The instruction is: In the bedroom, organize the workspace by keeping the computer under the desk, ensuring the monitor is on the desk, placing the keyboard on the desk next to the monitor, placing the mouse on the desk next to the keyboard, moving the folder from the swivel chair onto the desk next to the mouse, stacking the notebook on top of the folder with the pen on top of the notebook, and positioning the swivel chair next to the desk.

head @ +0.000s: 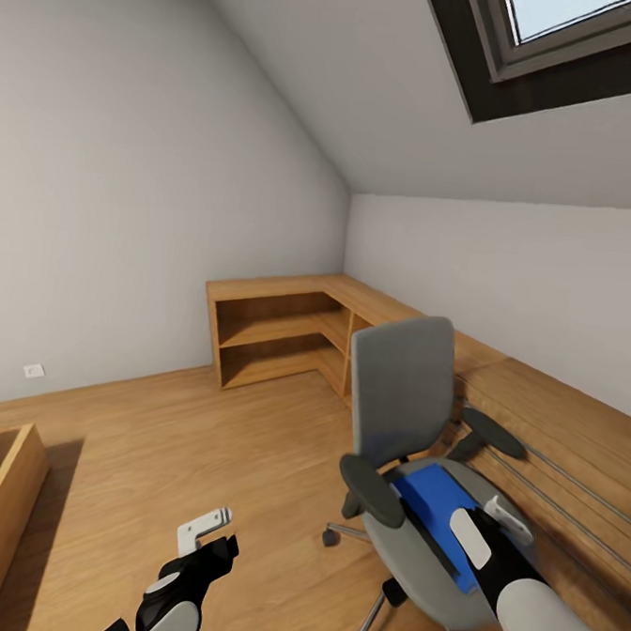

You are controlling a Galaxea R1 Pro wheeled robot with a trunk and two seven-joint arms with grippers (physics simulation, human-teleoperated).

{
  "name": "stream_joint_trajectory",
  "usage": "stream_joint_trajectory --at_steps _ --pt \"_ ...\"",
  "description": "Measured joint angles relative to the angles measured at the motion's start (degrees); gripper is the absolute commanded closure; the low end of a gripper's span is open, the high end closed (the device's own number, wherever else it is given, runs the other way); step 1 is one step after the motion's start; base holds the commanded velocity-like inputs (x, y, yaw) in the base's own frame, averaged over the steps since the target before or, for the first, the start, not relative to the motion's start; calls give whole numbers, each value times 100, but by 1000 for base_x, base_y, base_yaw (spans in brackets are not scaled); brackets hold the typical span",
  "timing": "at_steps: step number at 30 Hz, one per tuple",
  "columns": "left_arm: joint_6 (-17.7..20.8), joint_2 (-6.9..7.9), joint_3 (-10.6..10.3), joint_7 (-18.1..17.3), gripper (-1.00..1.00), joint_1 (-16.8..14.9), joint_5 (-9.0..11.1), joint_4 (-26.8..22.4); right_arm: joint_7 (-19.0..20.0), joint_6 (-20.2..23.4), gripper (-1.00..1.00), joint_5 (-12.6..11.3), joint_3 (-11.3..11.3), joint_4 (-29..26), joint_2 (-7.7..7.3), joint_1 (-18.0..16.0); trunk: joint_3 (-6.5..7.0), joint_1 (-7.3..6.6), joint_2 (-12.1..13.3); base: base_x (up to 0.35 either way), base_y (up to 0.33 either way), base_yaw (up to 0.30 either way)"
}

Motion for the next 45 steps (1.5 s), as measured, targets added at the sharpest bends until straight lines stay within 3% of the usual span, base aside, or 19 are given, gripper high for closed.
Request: stream_joint_trajectory --at_steps 9,13,18,21,24,31,37,45 --pt "7 0 14 -7 -100 0 28 11 -5 385 100 -7 -33 -747 -20 62 162 -201 361 -152 0 0" --pt "8 0 19 -3 -100 0 32 13 -30 539 100 -3 -41 -1237 -30 270 234 -289 521 -22 0 0" --pt "9 7 21 -7 -100 0 12 8 -869 639 100 -28 -35 -3096 -5 1192 323 -399 722 -6 0 0" --pt "7 8 21 -8 -100 0 2 7 -1174 668 100 -39 -28 -4045 3 1667 377 -465 842 -2 0 0" --pt "5 8 19 -9 -100 0 -4 6 -1279 713 100 -46 -21 -4607 6 1964 431 -531 963 0 0 0" --pt "-61 -65 -206 152 -100 0 -18 -97 -1293 899 100 -255 -81 -4769 35 2147 448 -552 1002 0 0 0" --pt "-37 -109 -387 72 -100 0 -29 12 -1263 723 100 -69 -17 -4582 105 2055 556 -684 1242 0 0 0" --pt "-36 -115 -447 70 -100 0 -34 30 -1268 611 100 33 -4 -4543 129 2033 700 -860 1563 0 0 0"
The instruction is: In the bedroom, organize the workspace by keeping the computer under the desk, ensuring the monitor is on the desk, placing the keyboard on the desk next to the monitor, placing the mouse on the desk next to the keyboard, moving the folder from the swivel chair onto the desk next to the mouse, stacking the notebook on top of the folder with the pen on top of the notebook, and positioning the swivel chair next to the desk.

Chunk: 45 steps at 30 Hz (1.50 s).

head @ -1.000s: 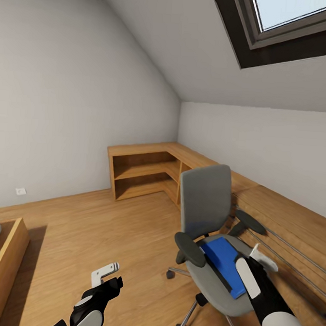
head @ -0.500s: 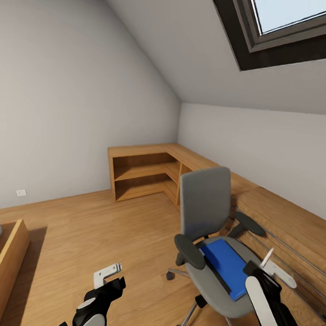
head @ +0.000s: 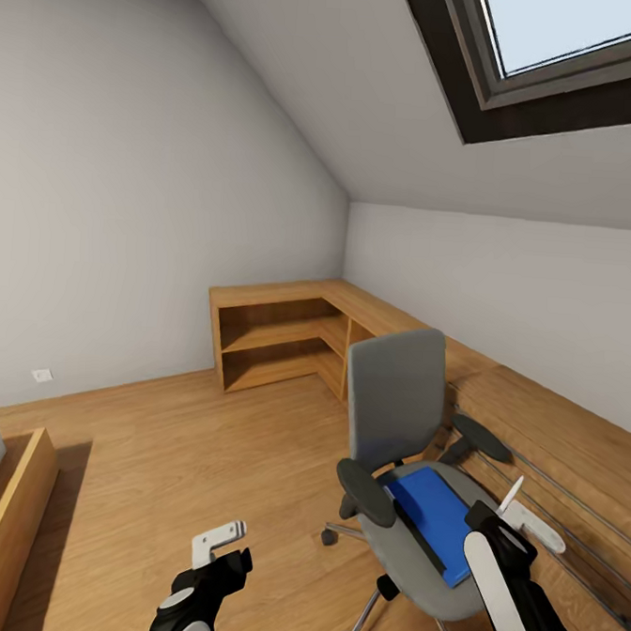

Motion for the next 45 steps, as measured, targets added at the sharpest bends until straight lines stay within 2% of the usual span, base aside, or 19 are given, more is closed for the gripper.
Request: stream_joint_trajectory --at_steps 9,27,45 --pt "-2 0 -8 0 -100 0 -1 2 -4 -5 100 2 -7 -5 3 -2 162 -196 361 -50 -27 0" --pt "-2 -1 -12 -9 -100 0 -1 3 -12 3 100 -17 -29 -16 11 -3 485 -591 1084 -256 -165 0" --pt "7 -7 -25 -17 -100 0 8 2 -11 3 100 -18 -42 -88 13 -2 474 -594 1085 -21 -14 -12"
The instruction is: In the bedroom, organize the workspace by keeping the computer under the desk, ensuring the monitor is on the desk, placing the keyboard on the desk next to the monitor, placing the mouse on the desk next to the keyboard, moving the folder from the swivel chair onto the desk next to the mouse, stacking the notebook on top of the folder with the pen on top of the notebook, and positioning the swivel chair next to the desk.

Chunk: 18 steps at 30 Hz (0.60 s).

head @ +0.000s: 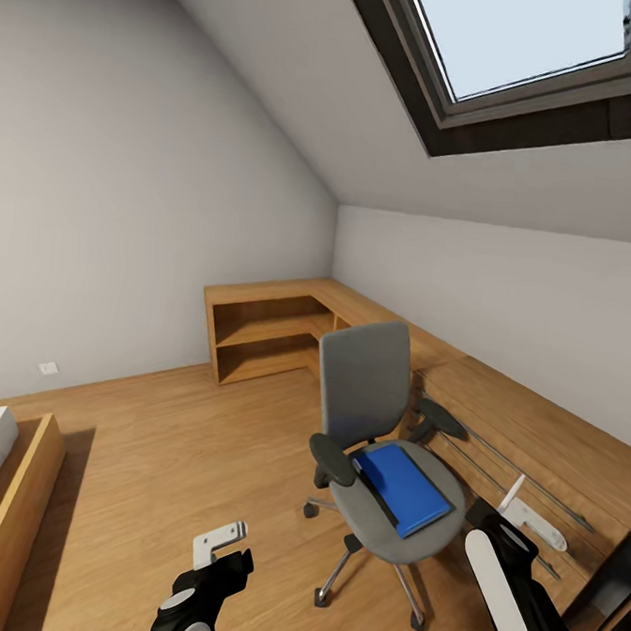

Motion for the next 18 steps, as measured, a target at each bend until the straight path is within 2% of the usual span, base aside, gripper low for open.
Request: stream_joint_trajectory --at_steps 7,14,18 --pt "0 6 5 0 -100 0 0 1 -8 -1 100 0 -8 -37 -2 0 0 0 0 0 0 -58" --pt "0 12 7 0 -100 0 0 -4 -9 0 100 0 -45 -74 -3 0 0 0 0 0 0 -223" --pt "0 10 8 0 -100 0 0 -4 -9 0 100 0 -62 -93 -5 0 71 -87 159 0 0 -256"
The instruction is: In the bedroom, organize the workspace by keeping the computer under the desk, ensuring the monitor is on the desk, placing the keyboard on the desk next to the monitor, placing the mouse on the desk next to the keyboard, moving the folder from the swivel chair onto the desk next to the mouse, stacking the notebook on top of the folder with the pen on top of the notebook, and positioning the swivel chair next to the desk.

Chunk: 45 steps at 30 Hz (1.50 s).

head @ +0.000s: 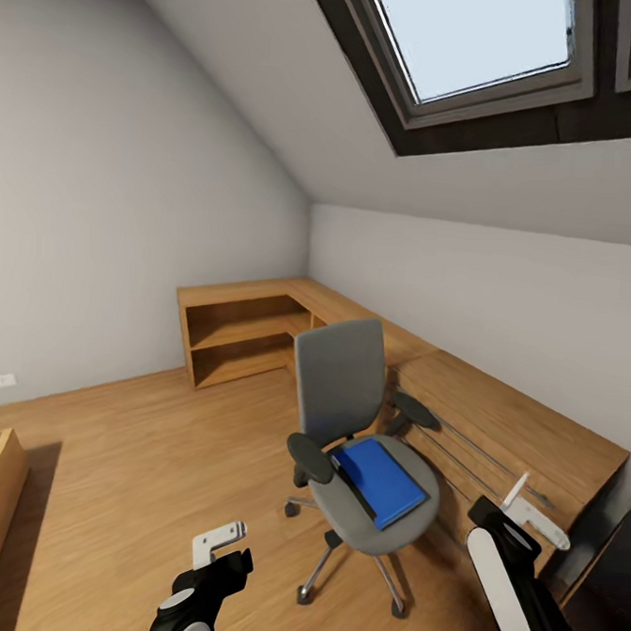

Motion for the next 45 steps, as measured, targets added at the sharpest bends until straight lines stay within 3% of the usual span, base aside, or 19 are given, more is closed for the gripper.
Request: stream_joint_trajectory --at_steps 17,35,45 --pt "8 -2 -8 0 -100 0 0 5 0 17 100 0 -274 -18 -5 0 306 -374 683 0 0 -263" --pt "-1 -2 -8 15 -100 1 1 13 -1 19 100 0 -290 -18 -5 0 306 -376 684 35 -75 -262" --pt "-1 -5 -80 18 -100 1 1 8 14 48 100 -3 -297 -8 -20 0 306 -377 683 204 -229 -33"
